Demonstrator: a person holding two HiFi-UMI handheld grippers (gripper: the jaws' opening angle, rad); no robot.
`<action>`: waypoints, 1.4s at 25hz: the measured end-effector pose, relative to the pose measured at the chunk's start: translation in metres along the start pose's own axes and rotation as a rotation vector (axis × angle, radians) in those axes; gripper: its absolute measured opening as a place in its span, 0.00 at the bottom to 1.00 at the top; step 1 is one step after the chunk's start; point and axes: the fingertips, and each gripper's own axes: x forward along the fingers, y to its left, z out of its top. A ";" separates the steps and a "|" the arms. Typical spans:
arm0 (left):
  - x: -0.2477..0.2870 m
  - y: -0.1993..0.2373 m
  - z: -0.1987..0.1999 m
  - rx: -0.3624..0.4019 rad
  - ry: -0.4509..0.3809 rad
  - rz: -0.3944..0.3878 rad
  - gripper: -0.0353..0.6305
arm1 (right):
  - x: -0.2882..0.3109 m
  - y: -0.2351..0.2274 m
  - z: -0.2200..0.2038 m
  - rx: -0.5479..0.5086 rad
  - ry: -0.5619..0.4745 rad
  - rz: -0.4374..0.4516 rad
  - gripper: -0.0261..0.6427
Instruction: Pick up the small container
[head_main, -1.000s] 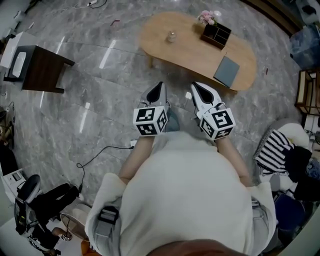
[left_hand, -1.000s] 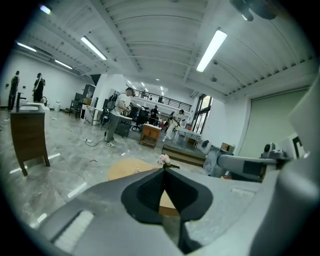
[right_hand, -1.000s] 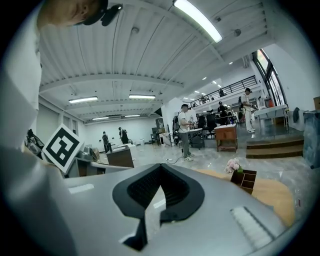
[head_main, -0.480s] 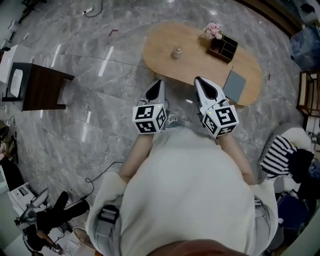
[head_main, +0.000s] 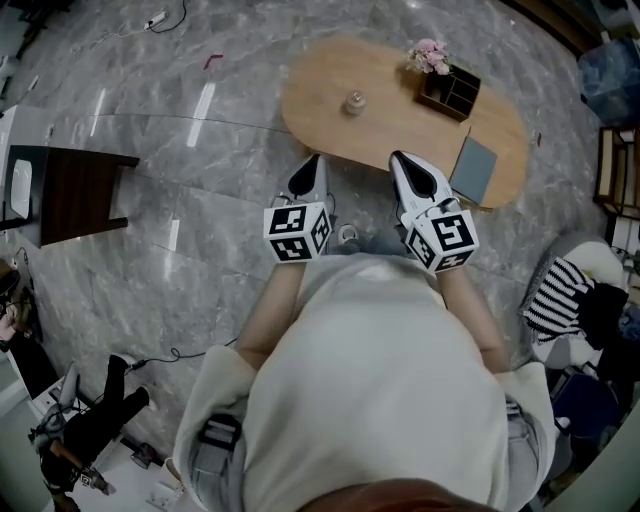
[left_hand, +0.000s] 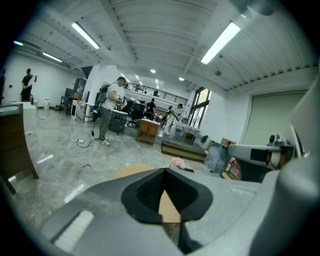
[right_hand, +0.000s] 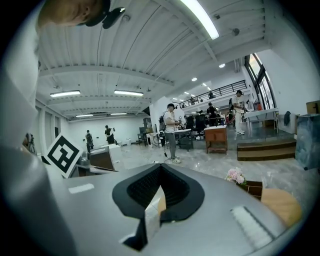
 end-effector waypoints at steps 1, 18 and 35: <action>0.005 0.002 -0.002 0.004 0.010 -0.003 0.06 | 0.002 -0.002 -0.002 0.009 0.007 -0.004 0.04; 0.111 0.037 -0.050 -0.041 0.142 0.015 0.06 | 0.060 -0.080 -0.052 0.111 0.109 -0.048 0.04; 0.277 0.068 -0.139 0.001 0.239 -0.017 0.13 | 0.147 -0.174 -0.137 0.148 0.211 -0.018 0.04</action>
